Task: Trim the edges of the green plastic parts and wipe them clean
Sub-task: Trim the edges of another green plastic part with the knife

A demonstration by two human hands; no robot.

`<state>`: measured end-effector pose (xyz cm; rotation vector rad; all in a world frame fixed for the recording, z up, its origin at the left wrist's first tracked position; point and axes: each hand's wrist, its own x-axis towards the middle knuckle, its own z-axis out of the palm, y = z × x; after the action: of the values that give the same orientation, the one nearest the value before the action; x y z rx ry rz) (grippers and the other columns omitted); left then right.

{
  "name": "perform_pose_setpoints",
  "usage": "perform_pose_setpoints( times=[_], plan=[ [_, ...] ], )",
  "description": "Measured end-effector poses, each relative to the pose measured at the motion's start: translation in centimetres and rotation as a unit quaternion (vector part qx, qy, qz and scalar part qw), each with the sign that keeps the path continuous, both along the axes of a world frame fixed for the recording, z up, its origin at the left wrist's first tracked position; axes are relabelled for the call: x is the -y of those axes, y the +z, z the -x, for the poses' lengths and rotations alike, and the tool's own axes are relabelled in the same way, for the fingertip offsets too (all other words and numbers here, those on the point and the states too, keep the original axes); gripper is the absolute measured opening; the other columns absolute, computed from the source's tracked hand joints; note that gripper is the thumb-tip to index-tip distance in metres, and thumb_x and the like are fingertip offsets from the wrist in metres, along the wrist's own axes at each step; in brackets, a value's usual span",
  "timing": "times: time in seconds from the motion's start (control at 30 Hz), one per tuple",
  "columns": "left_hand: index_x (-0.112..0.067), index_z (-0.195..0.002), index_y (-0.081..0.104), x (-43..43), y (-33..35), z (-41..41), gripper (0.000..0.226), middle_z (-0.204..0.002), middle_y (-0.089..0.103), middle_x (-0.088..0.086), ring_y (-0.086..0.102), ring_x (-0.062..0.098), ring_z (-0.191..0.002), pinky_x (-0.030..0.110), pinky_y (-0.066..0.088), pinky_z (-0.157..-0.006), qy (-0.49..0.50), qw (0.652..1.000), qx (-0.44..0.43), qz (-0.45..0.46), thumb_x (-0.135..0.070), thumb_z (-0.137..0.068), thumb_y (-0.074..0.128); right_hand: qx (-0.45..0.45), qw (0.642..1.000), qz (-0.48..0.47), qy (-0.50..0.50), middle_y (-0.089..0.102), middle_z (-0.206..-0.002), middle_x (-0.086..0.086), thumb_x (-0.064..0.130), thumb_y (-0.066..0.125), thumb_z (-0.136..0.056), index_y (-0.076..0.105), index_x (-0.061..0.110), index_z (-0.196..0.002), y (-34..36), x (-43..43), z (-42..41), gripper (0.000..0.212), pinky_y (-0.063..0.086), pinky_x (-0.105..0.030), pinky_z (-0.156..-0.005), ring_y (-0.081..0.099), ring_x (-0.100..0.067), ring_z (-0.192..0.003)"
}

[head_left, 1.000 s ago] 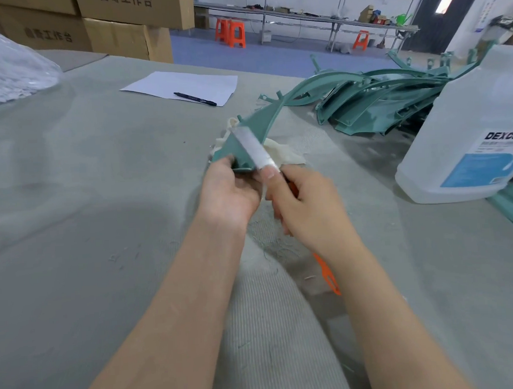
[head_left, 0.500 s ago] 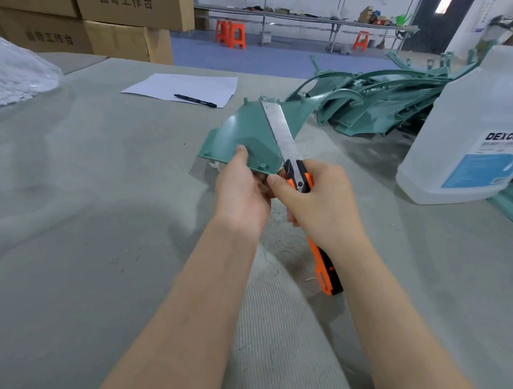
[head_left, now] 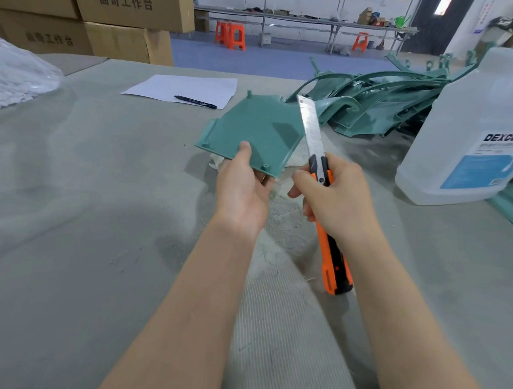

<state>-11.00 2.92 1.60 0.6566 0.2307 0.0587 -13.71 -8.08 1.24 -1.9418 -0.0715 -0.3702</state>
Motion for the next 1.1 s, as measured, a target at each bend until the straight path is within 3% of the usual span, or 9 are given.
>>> perform_pose_setpoints(
  times=[0.13,0.27,0.43,0.5,0.6,0.77,0.93,1.0,1.1],
  plan=[
    [-0.012,-0.134,0.051,0.0,0.0,0.0,0.033,-0.125,0.064,0.008,0.064,0.017,-0.099,0.025,0.056,-0.072,0.000,1.000,0.016,-0.006,-0.019,-0.104,0.040,-0.003,0.999,-0.052,-0.011,0.065,-0.057,0.003,0.007,0.057,-0.084,0.060,-0.002,-0.080,0.1,0.2,-0.1,0.009,0.043,-0.022,-0.041,0.048,-0.010,-0.040],
    [-0.010,-0.135,0.048,0.1,0.1,0.1,0.034,-0.126,0.063,0.012,0.063,0.020,-0.096,0.026,0.056,-0.066,-0.002,0.999,0.034,-0.039,-0.020,-0.104,0.038,-0.003,0.998,-0.069,0.005,0.071,-0.068,0.002,0.014,0.061,-0.089,0.064,0.006,-0.080,0.1,-0.2,0.1,0.012,0.043,-0.020,-0.041,0.049,-0.008,-0.039],
    [-0.014,-0.126,0.054,0.4,0.1,0.4,0.027,-0.122,0.065,0.010,0.065,0.026,-0.107,0.040,0.053,-0.094,-0.009,0.993,0.067,-0.094,-0.020,-0.103,0.043,0.015,0.998,-0.068,-0.008,0.058,-0.064,-0.016,0.026,0.070,-0.087,0.056,0.001,-0.084,-0.3,-0.9,0.1,0.029,0.045,-0.026,-0.044,0.050,-0.013,-0.042],
    [-0.016,-0.118,0.057,0.5,0.1,0.5,0.020,-0.120,0.066,0.008,0.065,0.026,-0.108,0.042,0.052,-0.096,-0.023,0.990,0.088,-0.107,-0.018,-0.101,0.047,0.026,0.996,-0.074,-0.035,0.052,-0.061,-0.011,0.026,0.072,-0.086,0.055,0.002,-0.085,-0.4,-1.0,0.0,0.029,0.046,-0.028,-0.046,0.051,-0.014,-0.044],
    [-0.015,-0.111,0.061,0.7,0.1,0.6,0.016,-0.115,0.068,0.007,0.067,0.023,-0.102,0.038,0.056,-0.089,-0.051,0.985,0.121,-0.114,-0.013,-0.099,0.050,0.034,0.993,-0.089,-0.075,0.052,-0.061,-0.007,0.022,0.070,-0.087,0.054,0.006,-0.079,-0.2,-0.5,-0.3,0.024,0.047,-0.030,-0.048,0.052,-0.015,-0.045],
    [-0.017,-0.106,0.062,-0.1,0.7,0.4,0.013,-0.096,0.071,0.000,0.070,0.012,-0.083,0.026,0.057,-0.070,-0.051,0.986,0.147,-0.056,-0.019,-0.097,0.052,0.047,0.987,-0.082,-0.133,0.054,-0.062,-0.027,0.009,0.057,-0.084,0.048,-0.004,-0.074,0.1,0.7,-0.5,0.018,0.049,-0.040,-0.053,0.050,-0.011,-0.039],
    [-0.016,-0.095,0.062,-2.6,0.3,-0.4,0.012,-0.085,0.068,0.000,0.065,0.012,-0.076,0.025,0.054,-0.063,0.008,0.986,0.118,-0.121,-0.027,-0.095,0.057,0.050,0.985,-0.099,-0.131,0.048,-0.056,-0.004,0.006,0.056,-0.083,0.056,0.001,-0.078,0.1,1.9,-0.8,0.007,0.047,-0.037,-0.052,0.047,-0.012,-0.041],
    [-0.017,-0.088,0.062,-2.9,-0.1,-0.7,0.007,-0.084,0.068,-0.001,0.065,0.011,-0.077,0.025,0.054,-0.061,-0.002,0.978,0.091,-0.189,-0.022,-0.093,0.061,0.047,0.985,-0.105,-0.129,0.049,-0.049,0.008,0.007,0.057,-0.083,0.062,0.014,-0.080,0.2,2.2,-0.9,0.009,0.048,-0.031,-0.050,0.047,-0.009,-0.040],
    [-0.020,-0.088,0.061,-2.6,-0.6,-0.9,0.007,-0.087,0.068,-0.002,0.064,0.012,-0.082,0.024,0.054,-0.060,-0.056,0.971,0.048,-0.226,-0.014,-0.092,0.061,0.057,0.981,-0.136,-0.125,0.053,-0.051,0.008,0.007,0.057,-0.084,0.061,0.017,-0.080,0.3,2.4,-0.9,0.012,0.046,-0.023,-0.044,0.049,-0.008,-0.041]
  ],
)
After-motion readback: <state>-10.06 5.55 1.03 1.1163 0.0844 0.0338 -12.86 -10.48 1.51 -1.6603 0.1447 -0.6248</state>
